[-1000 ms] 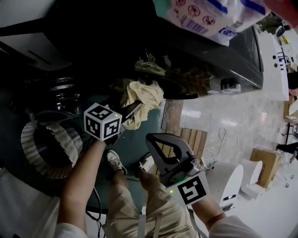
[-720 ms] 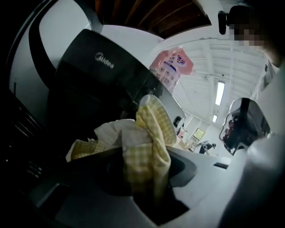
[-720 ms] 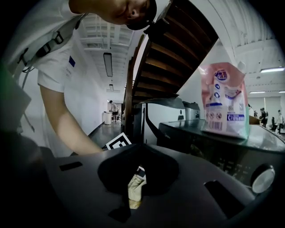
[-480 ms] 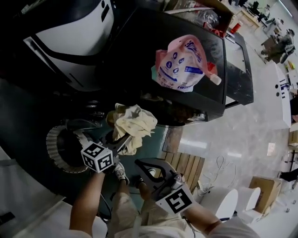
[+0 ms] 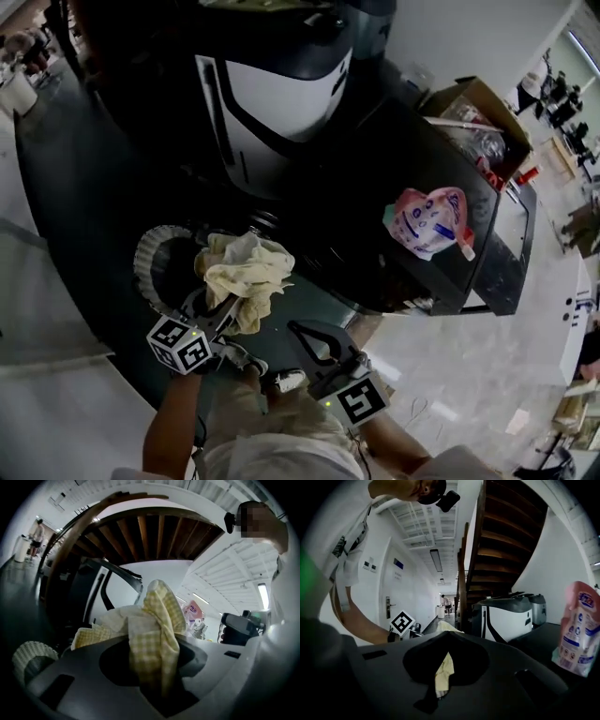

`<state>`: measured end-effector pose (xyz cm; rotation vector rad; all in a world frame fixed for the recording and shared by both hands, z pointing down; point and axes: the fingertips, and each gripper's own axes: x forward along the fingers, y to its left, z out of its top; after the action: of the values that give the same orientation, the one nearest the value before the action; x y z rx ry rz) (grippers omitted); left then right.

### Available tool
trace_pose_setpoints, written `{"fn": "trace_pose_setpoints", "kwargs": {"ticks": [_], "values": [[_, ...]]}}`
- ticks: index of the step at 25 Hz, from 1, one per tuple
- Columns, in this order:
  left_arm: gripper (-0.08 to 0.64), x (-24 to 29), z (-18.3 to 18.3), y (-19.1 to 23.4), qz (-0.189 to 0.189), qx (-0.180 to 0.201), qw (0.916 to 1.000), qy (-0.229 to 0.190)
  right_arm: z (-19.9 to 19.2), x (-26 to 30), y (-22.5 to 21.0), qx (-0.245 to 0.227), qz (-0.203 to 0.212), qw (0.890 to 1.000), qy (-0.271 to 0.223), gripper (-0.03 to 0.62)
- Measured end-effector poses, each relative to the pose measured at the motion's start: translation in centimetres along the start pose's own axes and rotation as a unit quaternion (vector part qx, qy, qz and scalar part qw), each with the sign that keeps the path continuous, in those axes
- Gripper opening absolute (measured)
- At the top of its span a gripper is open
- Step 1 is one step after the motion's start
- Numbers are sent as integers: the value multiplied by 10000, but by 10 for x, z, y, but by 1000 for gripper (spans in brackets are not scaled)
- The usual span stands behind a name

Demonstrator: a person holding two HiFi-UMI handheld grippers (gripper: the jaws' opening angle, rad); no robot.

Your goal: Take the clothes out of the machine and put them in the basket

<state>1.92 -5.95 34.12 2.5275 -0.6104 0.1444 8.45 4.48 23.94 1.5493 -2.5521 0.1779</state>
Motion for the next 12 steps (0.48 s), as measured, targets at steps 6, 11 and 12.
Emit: {"fn": "trace_pose_setpoints", "kwargs": {"ticks": [6, 11, 12], "values": [[170, -122, 41, 81, 1105, -428, 9883, -959, 46, 84, 54, -591, 965, 9935, 118, 12], [170, -191, 57, 128, 1462, -786, 9744, -1515, 73, 143, 85, -690, 1188, 9903, 211, 13], [170, -200, 58, 138, 1522, -851, 9716, -1602, 75, 156, 90, -739, 1234, 9893, 245, 14]]}}
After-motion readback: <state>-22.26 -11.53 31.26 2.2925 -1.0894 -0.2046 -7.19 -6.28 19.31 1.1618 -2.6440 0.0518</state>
